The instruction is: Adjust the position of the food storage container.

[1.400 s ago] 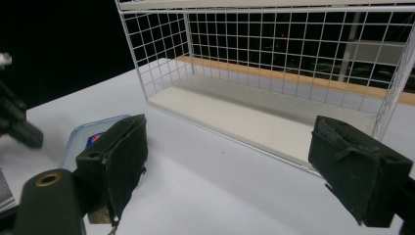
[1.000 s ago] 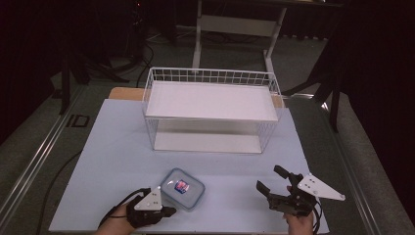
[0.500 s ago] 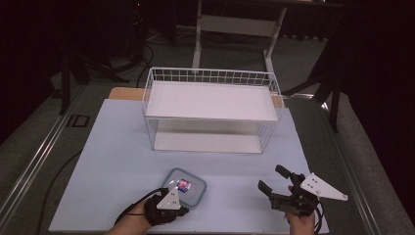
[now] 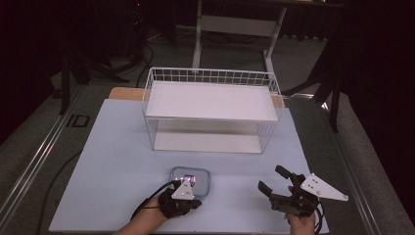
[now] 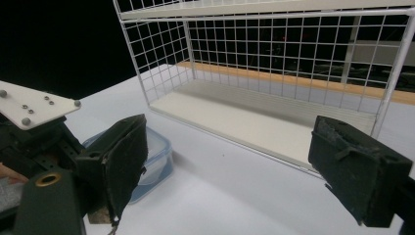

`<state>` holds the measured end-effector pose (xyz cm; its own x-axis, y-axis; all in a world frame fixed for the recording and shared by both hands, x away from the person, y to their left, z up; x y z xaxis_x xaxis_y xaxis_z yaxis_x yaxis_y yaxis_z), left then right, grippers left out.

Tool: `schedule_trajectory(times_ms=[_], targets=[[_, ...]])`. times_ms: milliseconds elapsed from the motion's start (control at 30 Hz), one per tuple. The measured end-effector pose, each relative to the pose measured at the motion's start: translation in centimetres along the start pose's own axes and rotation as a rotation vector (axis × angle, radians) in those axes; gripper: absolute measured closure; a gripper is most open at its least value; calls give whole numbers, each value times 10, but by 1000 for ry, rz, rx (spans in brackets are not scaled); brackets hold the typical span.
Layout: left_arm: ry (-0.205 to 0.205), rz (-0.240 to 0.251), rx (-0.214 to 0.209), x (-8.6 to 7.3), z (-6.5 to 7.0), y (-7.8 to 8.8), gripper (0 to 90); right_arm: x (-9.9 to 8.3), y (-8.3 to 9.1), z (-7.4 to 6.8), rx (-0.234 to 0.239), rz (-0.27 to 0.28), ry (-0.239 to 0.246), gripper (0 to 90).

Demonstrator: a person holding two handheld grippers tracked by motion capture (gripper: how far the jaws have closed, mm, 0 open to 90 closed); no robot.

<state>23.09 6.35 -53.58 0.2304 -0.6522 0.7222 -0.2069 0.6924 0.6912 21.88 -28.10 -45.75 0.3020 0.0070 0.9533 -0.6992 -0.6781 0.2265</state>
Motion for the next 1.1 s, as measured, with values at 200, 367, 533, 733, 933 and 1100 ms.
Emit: schedule_trajectory(times_ms=[200,367,533,733,933,1100], targets=[[15,40,43,-3,2,35,900,-1,-1,0,5,-6,1,147],[82,52,156,-18,-18,71,900,-1,-3,-2,8,-10,3,147],[172,27,261,-42,-45,90,900,-1,-3,-3,5,-12,13,147],[234,-14,255,-60,-58,81,900,-1,-3,-2,6,-14,8,147],[248,-12,202,-57,-63,63,900,-2,-4,-2,6,-13,-4,147],[227,-20,178,-49,-59,53,900,-2,-5,-2,10,-19,1,147]])
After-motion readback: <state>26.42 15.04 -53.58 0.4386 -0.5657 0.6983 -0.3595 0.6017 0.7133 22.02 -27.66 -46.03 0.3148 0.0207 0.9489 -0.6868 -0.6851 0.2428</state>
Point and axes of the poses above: each handheld gripper's, and its own axes: y roughly backward along the jaws, x roughly out of its top, z roughly to its right, the point moved 1 cm from there along -y, roughly forward along the jaws, and after that the axes turned 4 degrees about -y, right-handed, at the moved point
